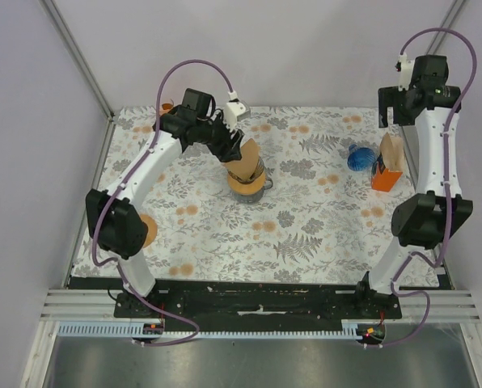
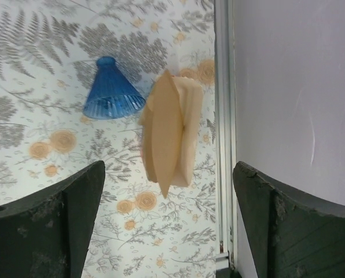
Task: Place the coffee filter in the dripper
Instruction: Place the coffee filter at the coffee filter holder.
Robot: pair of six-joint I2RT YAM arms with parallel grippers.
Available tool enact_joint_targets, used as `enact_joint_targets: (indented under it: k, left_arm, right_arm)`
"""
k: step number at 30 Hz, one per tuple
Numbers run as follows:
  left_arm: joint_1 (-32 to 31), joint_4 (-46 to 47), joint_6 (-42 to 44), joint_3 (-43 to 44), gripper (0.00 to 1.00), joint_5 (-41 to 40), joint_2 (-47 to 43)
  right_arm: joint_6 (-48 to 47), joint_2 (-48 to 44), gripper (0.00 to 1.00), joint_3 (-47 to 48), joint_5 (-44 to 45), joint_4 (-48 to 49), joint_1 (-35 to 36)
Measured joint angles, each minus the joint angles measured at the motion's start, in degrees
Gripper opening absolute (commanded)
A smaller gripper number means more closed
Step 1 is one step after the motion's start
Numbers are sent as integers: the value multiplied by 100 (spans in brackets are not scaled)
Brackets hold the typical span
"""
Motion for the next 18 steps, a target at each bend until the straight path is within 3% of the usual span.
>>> enact_joint_targets:
  k: [3, 4, 9, 10, 18]
  left_arm:
    - [-63, 61, 2, 2, 60, 9, 151]
    - [-85, 72, 4, 2, 54, 17, 210]
    - [-186, 109, -17, 15, 7, 39, 468]
    - [-201, 116, -24, 33, 2, 44, 496]
    - [-214, 190, -269, 155, 2, 63, 352]
  right_arm:
    - [26, -444, 98, -122, -205, 136, 114]
    - [33, -592, 98, -175, -275, 173, 173]
    - [63, -1021, 98, -299, -682, 323, 396]
    - [66, -1049, 98, -319, -754, 363, 409]
    - [90, -1071, 98, -627, -940, 415, 496]
